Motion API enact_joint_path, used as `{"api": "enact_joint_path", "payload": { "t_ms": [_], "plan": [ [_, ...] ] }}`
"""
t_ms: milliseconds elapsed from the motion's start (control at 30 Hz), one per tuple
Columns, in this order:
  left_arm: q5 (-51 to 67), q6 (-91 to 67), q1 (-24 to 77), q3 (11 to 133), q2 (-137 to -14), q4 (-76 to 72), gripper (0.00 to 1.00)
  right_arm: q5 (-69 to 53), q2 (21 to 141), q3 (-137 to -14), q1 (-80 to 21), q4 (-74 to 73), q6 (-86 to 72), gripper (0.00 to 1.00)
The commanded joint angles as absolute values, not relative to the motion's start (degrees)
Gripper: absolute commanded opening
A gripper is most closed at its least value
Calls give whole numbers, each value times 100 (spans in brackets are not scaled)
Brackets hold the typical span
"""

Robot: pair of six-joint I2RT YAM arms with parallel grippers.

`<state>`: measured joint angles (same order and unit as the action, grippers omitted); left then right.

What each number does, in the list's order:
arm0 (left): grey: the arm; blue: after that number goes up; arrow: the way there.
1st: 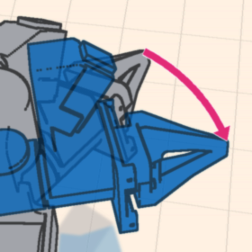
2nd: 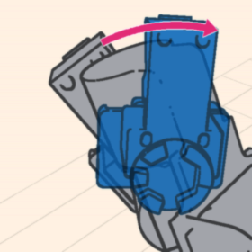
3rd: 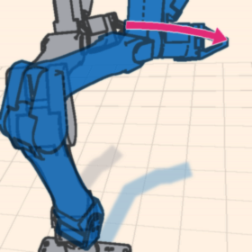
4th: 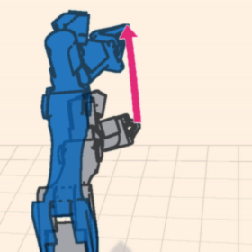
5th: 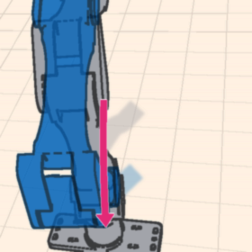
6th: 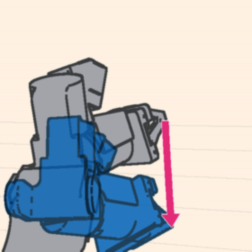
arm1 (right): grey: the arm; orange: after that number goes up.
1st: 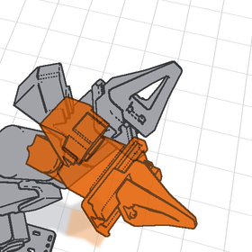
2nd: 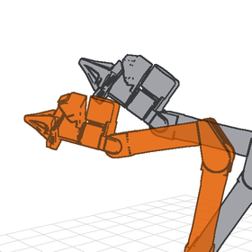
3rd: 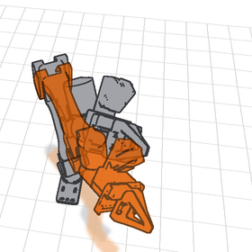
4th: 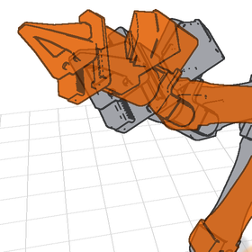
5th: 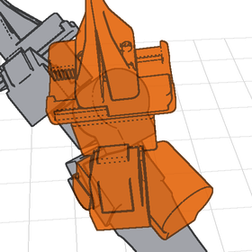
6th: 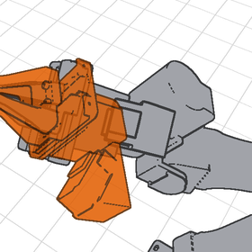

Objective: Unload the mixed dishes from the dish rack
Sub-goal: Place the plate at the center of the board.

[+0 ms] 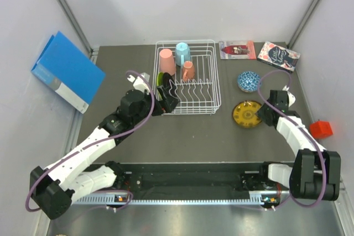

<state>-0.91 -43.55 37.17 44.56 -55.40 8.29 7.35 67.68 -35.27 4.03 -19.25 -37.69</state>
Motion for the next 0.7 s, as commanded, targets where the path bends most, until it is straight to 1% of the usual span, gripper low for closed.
{"api": "enact_joint_path", "payload": {
  "t_ms": [0,133,267,367,500,667],
  "plan": [
    [-26,-4394,3691,4448,-5598,712,96,1046,6294,-3454,483,-2390,-3340,41],
    [193,-4447,3700,4438,-5721,668,96,967,6161,-3489,483,-2557,-3296,49],
    [220,-4421,3700,4500,-5731,764,95,949,5995,-3595,483,-2908,-3287,64],
    [115,-4333,3700,4509,-5713,870,96,844,5591,-3533,466,-3067,-3418,73],
    [53,-4193,3700,4535,-5722,914,97,160,4846,-3428,466,-3059,-3752,75],
    [-404,-3991,3700,4912,-5897,1160,98,-614,3965,-3471,361,-2559,-4148,76]
  ]
}}
